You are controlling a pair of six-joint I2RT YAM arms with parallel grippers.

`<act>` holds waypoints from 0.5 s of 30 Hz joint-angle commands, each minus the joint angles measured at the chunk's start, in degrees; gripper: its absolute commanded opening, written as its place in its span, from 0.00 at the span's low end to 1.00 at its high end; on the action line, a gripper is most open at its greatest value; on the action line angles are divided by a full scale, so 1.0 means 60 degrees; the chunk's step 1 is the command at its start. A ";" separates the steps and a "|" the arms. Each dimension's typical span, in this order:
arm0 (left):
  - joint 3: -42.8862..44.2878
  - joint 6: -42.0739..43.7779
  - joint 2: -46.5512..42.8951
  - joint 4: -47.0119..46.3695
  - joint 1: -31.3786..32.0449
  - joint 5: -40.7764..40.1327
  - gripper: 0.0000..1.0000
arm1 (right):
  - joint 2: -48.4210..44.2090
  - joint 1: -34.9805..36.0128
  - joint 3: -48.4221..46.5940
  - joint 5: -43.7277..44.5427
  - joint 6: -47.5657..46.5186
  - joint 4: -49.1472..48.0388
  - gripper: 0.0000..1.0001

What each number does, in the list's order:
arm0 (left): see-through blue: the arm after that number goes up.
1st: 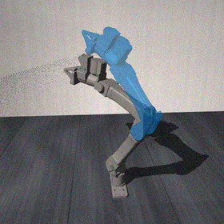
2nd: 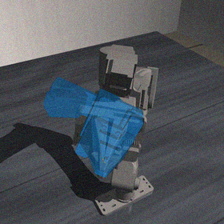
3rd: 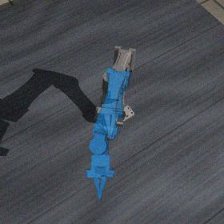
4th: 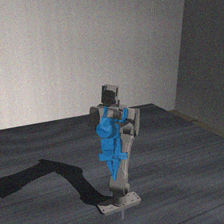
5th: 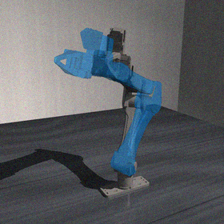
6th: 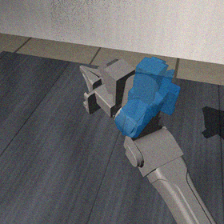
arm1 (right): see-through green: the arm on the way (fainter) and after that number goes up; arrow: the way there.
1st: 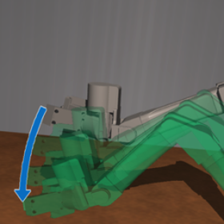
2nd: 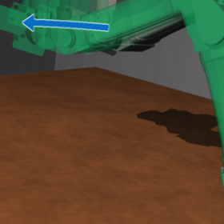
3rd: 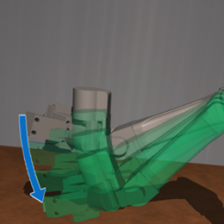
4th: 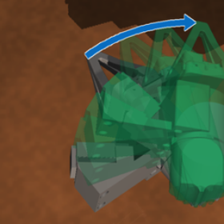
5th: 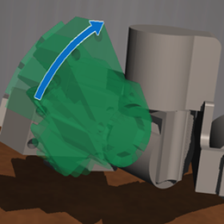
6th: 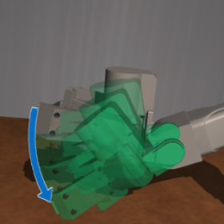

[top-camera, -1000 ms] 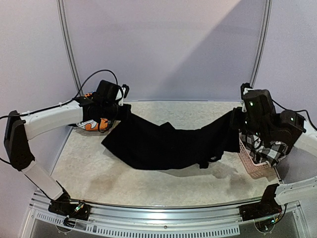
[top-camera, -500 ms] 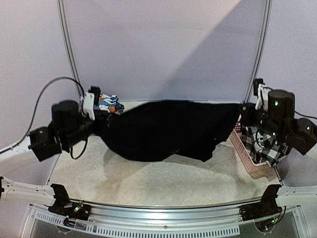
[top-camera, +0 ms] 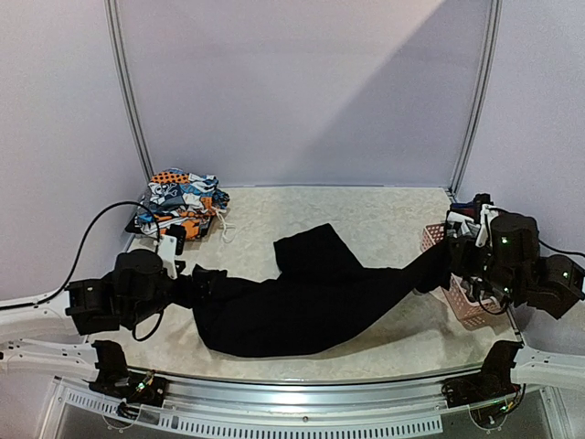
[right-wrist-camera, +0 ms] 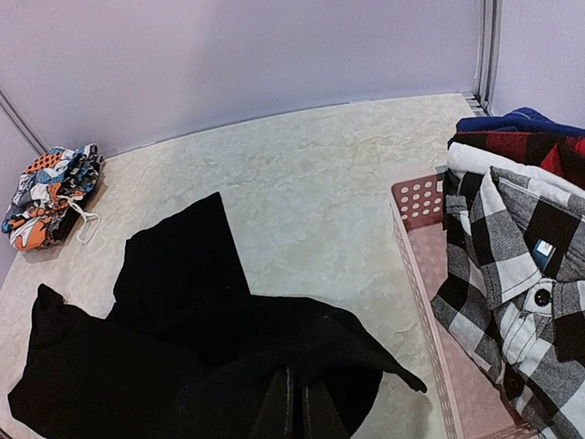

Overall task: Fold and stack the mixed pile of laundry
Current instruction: Flatten out the crumpled T-shirt at the center of the board.

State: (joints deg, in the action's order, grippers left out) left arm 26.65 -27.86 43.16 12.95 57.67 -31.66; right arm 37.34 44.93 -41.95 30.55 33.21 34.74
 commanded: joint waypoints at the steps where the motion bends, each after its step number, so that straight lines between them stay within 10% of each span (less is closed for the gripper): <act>1: 0.0699 -0.0137 0.1714 0.0206 -0.0807 0.0590 0.89 | -0.0027 -0.0030 0.0398 -0.0035 0.0354 0.0255 0.00; 15: 0.3988 0.0185 0.7790 0.0846 -0.3472 0.2883 0.49 | 0.0016 -0.0030 0.0646 -0.0554 0.0544 0.0160 0.00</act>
State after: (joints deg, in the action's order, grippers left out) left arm 47.64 -27.18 84.82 14.31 38.28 -16.34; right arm 37.54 44.93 -38.59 28.25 35.77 35.97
